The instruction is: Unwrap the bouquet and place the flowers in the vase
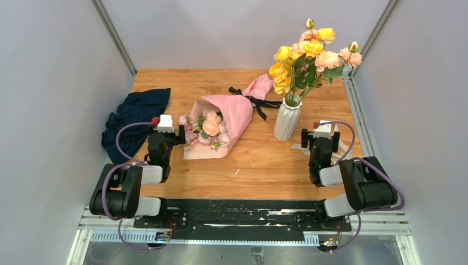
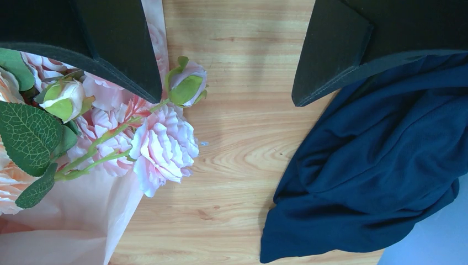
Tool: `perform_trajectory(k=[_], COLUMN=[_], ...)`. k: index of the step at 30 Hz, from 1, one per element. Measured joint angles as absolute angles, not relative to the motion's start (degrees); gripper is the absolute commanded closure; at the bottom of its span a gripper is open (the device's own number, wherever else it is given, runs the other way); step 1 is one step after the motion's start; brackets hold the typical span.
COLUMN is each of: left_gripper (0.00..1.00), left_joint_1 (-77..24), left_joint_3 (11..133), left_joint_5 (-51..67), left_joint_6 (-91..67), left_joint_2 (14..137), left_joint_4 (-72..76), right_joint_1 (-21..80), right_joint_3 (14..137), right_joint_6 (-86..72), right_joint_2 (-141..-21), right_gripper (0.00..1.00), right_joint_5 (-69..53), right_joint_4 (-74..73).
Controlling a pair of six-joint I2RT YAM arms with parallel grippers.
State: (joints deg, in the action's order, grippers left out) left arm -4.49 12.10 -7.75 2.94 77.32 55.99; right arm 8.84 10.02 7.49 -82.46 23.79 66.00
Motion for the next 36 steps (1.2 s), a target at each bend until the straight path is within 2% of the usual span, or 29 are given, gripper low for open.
perform_trajectory(k=[30,36], left_gripper=[0.00,0.00], left_joint_1=[-4.49,-4.82], left_joint_3=[12.12,14.61], left_joint_5=[-8.23,-10.07], left_joint_6=[2.81,2.63], left_joint_2=[77.30,70.30], left_joint_4=[55.92,46.94], right_joint_1=[7.94,7.92], right_joint_3=[10.22,9.45], right_joint_6=[7.07,7.07], right_joint_2=[-82.41,-81.80], right_gripper=[0.01,0.00], right_joint_5=[23.92,23.83], right_joint_4=[65.71,66.89])
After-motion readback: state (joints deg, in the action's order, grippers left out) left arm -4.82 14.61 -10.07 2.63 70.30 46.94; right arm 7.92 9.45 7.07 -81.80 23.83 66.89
